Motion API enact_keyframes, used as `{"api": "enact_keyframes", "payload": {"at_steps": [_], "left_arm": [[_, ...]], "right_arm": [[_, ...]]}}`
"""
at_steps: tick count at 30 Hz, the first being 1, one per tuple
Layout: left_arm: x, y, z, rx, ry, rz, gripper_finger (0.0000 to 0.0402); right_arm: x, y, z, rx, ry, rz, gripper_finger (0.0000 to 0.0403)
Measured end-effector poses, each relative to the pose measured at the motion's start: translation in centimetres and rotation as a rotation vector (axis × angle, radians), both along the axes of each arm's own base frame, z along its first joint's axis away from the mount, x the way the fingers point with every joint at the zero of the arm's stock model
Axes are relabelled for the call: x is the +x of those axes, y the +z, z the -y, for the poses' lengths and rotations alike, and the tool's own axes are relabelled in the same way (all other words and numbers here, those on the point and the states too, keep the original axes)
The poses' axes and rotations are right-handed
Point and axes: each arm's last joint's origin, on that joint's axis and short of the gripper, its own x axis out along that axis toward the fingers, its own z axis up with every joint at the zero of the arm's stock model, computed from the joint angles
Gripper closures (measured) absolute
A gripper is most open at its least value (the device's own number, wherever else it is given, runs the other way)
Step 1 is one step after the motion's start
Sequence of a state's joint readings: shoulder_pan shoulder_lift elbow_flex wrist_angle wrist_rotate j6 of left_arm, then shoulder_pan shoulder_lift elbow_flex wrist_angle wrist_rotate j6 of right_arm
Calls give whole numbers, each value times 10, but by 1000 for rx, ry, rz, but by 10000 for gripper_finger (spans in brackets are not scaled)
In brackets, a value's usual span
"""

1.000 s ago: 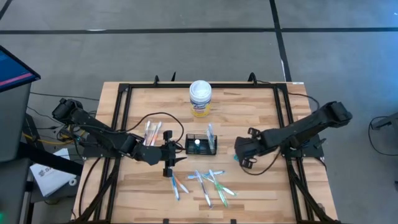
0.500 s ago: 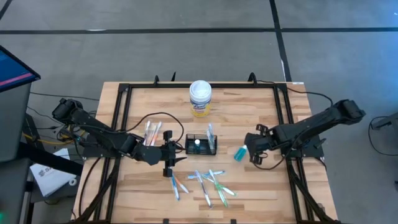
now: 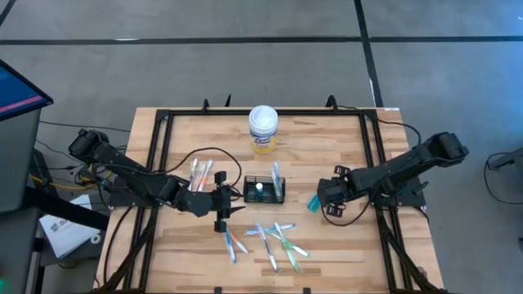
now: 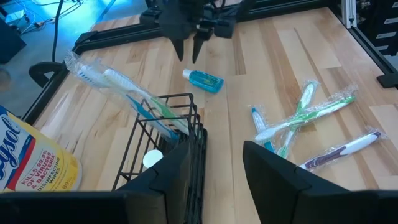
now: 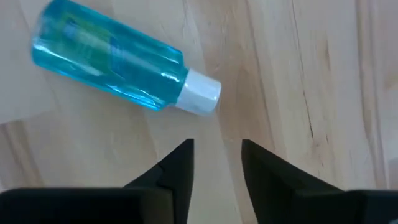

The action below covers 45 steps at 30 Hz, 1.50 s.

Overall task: Pick & Place toothbrushing station
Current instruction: Put the blue mouthwash into the black mesh organizer

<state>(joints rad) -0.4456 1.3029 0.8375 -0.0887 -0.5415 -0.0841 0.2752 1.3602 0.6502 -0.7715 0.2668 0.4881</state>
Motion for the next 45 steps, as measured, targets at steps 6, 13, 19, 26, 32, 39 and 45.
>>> {"api": "enact_keyframes", "payload": {"at_steps": [6,13,19,26,32,39,45], "left_arm": [[0,0,0,0,0,0,259],[0,0,0,-1,1,0,259],[0,0,0,-1,1,0,259],[0,0,0,-2,1,1,259],[0,0,0,-2,1,1,259],[0,0,0,-3,1,1,259],[0,0,0,-2,1,1,259]], "right_arm": [[8,-11,-1,-8,12,-9,235],[16,-18,-4,-16,16,-23,206],[24,-10,-5,-25,19,46,196],[33,-9,-9,11,22,121,192],[34,-8,-10,35,36,129,193],[41,-7,-12,50,126,180,193],[46,-5,-16,85,154,231,194]]}}
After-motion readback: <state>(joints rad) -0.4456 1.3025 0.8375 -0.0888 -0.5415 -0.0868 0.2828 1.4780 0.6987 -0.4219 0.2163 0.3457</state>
